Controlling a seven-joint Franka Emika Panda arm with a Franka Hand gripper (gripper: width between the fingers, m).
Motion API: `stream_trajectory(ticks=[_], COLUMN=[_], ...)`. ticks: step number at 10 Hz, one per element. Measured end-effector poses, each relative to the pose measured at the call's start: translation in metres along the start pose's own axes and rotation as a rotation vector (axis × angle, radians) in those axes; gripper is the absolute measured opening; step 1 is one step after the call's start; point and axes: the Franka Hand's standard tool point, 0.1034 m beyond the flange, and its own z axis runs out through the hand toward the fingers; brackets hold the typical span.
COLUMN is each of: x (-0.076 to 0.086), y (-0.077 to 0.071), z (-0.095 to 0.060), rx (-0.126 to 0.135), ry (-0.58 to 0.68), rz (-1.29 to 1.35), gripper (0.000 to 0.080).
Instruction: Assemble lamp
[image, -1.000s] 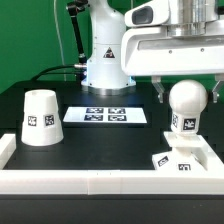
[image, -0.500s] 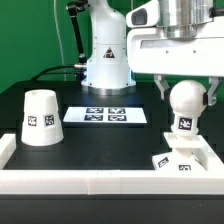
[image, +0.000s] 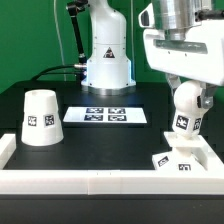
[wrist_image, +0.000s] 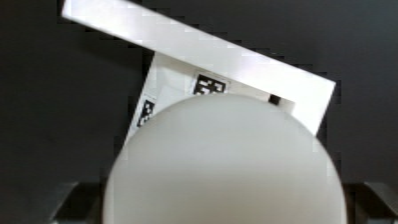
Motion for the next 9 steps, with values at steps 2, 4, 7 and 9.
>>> stream_trajectory(ticks=[2,4,7,9], x=[-0.0019,-0.0025,-0.0020,-0.0022], y=[-0.0003,0.0006,0.0048,0.0092], z=[0.0006,0.0010,0.0019,0.0054], rx=[0.002,-0.003,-0.038,-0.050], ry=[-0.005,-0.004,0.023,0.025], rz=[0.007,-0.059,-0.417,-0.579], gripper=[0.0652,0.0690,0.0698,0.0699])
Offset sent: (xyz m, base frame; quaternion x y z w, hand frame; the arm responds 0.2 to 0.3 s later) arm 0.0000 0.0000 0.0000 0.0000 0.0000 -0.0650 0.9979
